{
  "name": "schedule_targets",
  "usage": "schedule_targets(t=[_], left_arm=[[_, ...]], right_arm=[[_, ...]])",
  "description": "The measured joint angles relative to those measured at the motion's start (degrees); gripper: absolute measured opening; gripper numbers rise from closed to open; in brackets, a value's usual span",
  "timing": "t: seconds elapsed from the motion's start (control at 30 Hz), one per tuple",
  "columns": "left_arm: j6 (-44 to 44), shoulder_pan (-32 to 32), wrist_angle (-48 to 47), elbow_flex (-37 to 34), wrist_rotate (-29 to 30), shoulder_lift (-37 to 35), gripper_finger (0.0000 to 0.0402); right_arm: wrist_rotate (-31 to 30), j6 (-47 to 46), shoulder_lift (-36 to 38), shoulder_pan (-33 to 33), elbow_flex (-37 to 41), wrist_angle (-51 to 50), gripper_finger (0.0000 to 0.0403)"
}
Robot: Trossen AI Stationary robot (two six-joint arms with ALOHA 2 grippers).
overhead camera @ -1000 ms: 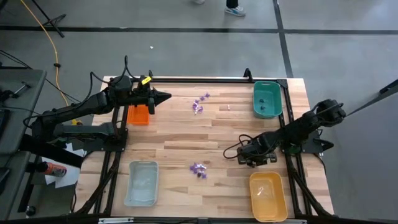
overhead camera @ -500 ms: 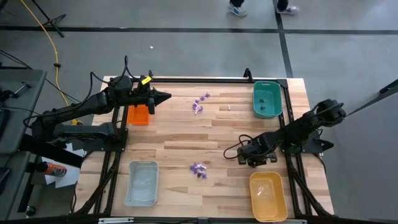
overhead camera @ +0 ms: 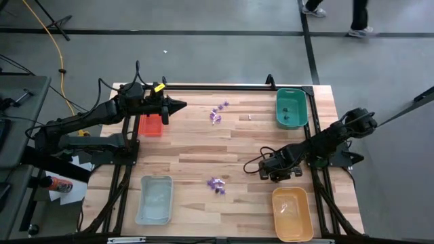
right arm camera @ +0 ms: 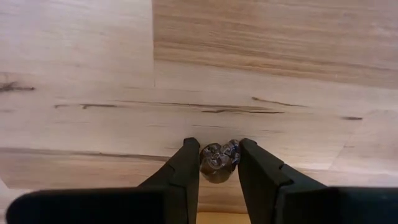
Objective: Sort Halloween decoration
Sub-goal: Put the black skull toy into the green bin
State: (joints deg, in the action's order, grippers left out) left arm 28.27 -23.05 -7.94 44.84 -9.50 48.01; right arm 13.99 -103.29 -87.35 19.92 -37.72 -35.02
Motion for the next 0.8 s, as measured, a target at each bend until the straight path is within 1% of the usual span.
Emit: schedule_targets(t=[0.23, 0.43, 0.6, 0.8], left_arm=[[0.0, 0.0, 0.0, 0.0, 0.0, 0.0, 0.0], [0.0, -0.1, 0.0, 0.0, 0.0, 0.0, 0.0], [0.0, -0.2, 0.1, 0.0, 0.2, 0.0, 0.0], [0.0, -0.2, 0.1, 0.0, 1.1, 0.0, 0.0]], right_arm=[[0.1, 11.1, 0.0, -0.3, -3.5, -2.0, 0.0083], [-0.5, 19.5, 2.5, -3.0, -7.1, -2.1, 0.0083], [-5.0, 28.2, 6.2, -8.3, -10.6, -1.5, 0.0083], [-11.2, 45.3, 10.1, -17.7, -17.6, 2.8, 0.0083]])
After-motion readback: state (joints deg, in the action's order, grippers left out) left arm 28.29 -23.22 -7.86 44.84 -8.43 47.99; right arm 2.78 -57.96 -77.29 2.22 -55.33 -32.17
